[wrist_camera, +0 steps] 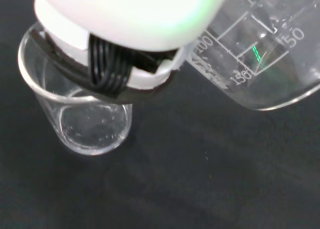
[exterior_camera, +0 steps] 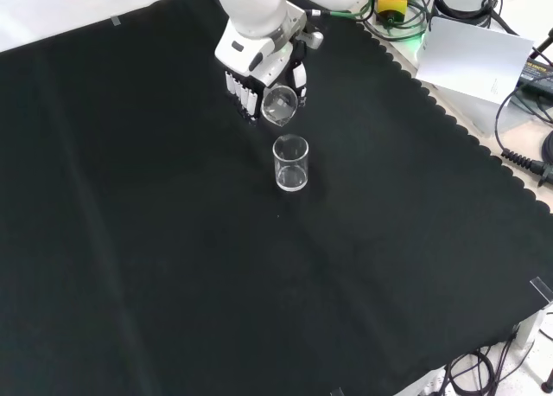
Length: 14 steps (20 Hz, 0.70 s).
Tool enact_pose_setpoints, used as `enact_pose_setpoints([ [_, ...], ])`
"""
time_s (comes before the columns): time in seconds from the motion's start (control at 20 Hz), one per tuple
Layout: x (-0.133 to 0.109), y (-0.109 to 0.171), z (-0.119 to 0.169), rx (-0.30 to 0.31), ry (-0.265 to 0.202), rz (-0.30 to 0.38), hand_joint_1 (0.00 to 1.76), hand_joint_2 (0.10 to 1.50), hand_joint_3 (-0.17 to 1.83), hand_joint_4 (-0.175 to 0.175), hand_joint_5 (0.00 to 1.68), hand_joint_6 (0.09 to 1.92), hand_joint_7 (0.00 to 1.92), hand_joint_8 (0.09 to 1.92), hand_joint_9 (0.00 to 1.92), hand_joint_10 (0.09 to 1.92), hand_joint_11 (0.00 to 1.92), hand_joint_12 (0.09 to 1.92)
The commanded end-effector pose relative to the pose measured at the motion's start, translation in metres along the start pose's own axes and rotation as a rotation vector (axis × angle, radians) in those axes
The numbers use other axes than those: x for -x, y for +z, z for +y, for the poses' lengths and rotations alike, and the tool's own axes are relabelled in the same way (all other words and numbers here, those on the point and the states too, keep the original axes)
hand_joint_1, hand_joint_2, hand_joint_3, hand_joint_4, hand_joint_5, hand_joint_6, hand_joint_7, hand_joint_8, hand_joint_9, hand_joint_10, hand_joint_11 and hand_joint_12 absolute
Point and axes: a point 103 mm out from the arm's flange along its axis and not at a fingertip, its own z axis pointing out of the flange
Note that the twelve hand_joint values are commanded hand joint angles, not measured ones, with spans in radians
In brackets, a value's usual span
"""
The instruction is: Pour the water from the handheld beaker into the one on the table.
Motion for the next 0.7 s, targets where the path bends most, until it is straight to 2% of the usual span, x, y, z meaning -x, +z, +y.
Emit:
enact_pose_setpoints([
  [0.05, 0.017, 0.004, -0.002, 0.078, -0.030, 0.099, 1.32, 0.62, 0.66, -0.175, 1.33, 0.54, 1.39, 0.49, 1.73, 0.32, 1.35, 0.64],
  [0.3, 0.033, 0.011, 0.004, 0.125, -0.070, 0.190, 1.32, 0.62, 0.65, -0.175, 1.33, 0.53, 1.39, 0.49, 1.73, 0.32, 1.34, 0.64],
  [0.45, 0.051, 0.018, 0.008, 0.142, -0.078, 0.284, 1.32, 0.63, 0.65, -0.175, 1.33, 0.53, 1.39, 0.49, 1.73, 0.32, 1.34, 0.64],
  [0.7, 0.065, 0.022, 0.011, 0.177, -0.116, 0.336, 1.32, 0.63, 0.65, -0.175, 1.33, 0.53, 1.39, 0.49, 1.73, 0.32, 1.34, 0.64],
])
